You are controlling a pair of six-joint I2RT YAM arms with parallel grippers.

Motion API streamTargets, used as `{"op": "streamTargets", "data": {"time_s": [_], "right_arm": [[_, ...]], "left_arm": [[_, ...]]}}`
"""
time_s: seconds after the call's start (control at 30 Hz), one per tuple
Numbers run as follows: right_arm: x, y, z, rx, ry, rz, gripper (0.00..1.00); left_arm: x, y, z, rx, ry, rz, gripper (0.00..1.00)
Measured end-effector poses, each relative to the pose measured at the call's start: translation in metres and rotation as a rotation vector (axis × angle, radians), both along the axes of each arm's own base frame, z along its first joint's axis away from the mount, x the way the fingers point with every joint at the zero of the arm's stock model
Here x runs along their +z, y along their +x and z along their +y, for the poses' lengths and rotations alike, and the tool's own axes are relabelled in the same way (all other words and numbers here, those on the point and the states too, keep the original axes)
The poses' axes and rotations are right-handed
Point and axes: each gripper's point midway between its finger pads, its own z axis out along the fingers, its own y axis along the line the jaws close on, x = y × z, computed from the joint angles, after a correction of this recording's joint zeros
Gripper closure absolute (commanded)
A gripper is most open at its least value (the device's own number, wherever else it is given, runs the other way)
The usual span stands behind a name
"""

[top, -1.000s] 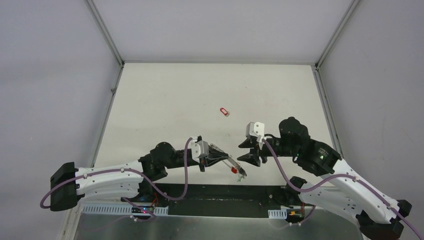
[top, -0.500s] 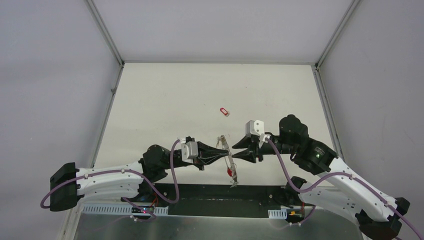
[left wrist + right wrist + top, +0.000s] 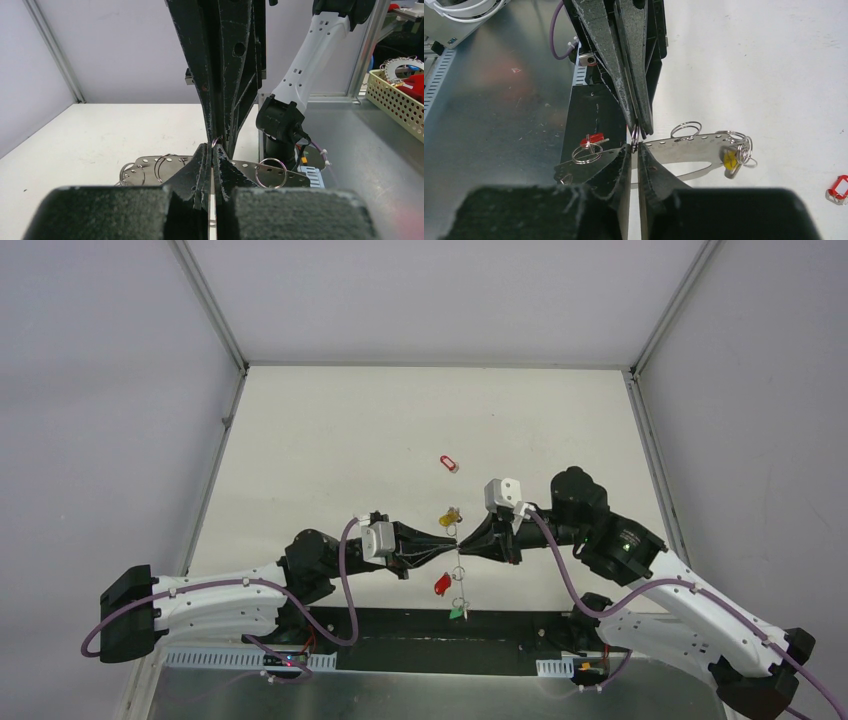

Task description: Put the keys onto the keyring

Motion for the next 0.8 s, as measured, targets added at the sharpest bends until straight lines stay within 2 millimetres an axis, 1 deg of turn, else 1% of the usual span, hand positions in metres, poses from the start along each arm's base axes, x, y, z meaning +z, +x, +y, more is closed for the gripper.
{"op": "streamTargets", "data": {"time_s": [0.1,0.33,0.37,0.43,0.53,0.63,0.8], "right_arm": [[0.000,-0.001,0.000,0.000,0.001,0.010,1.00],[-0.001,0.003,0.001,-0.025,-0.002,0.019,1.00],[-0.001,0.004,0.001,-0.030,-0.005,0.022,1.00],[-0.003,0.005,0.002,-0.035,-0.012,0.026,1.00],[-0.012,0.006,0.001,-0.036,-0.051,0.040,1.00],[-0.025,0.007,-0.002,-0.037,-0.131,0.061,1.00],[-0.034,0.008,-0.008,-0.013,-0.260,0.080,1.00]], "left_arm": [[0.000,0.000,0.000,0.001,0.001,0.001,1.00],[-0.001,-0.001,0.002,0.000,0.010,0.006,1.00],[-0.002,-0.001,0.002,0.000,0.014,0.008,0.98],[-0.005,-0.001,0.002,0.000,0.029,0.014,0.86],[-0.011,-0.001,0.004,0.000,0.073,0.028,0.70],[-0.016,-0.001,0.003,0.003,0.146,0.052,0.65],[-0.013,0.002,-0.001,0.009,0.257,0.077,0.64]]}}
